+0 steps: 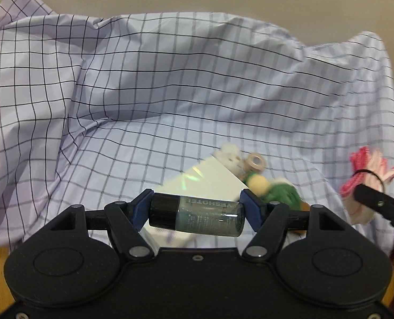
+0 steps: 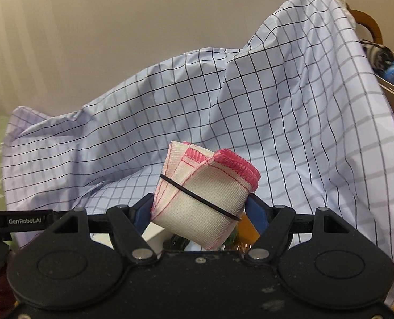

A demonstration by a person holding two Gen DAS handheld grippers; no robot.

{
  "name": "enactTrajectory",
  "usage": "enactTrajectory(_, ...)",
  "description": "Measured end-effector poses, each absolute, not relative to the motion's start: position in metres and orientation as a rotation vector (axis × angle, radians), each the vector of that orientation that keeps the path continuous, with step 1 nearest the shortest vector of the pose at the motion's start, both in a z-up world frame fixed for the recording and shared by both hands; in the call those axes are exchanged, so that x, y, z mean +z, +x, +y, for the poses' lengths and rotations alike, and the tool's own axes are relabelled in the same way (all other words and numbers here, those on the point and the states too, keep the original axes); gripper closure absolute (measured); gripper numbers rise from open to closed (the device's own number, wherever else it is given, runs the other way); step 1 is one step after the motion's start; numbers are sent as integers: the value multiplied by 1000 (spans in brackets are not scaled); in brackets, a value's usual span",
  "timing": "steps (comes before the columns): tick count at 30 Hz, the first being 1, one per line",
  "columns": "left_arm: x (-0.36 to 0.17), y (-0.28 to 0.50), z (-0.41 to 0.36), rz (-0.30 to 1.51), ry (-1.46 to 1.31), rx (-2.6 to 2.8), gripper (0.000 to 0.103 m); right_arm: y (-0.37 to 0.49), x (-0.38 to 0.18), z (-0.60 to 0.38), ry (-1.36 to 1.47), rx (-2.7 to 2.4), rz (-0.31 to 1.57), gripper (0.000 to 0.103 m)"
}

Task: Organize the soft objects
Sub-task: 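Lift the bottle with the left tool while the right tool carries the towel roll toward the basket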

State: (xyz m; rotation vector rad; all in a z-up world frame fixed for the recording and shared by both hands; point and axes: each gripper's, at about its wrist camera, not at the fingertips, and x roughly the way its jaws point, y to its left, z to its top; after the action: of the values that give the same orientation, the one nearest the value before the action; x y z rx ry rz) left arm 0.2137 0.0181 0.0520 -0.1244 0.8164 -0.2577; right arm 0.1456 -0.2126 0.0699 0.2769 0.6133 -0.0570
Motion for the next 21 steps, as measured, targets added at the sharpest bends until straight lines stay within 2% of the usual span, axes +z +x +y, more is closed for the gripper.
enactTrajectory(7, 47, 149, 11, 788, -123, -280, 37, 72, 59, -201, 299, -54, 591, 30)
enactTrajectory(21, -15, 82, 0, 910, -164, -246, 37, -16, 27, -181, 367, -57, 612, 30)
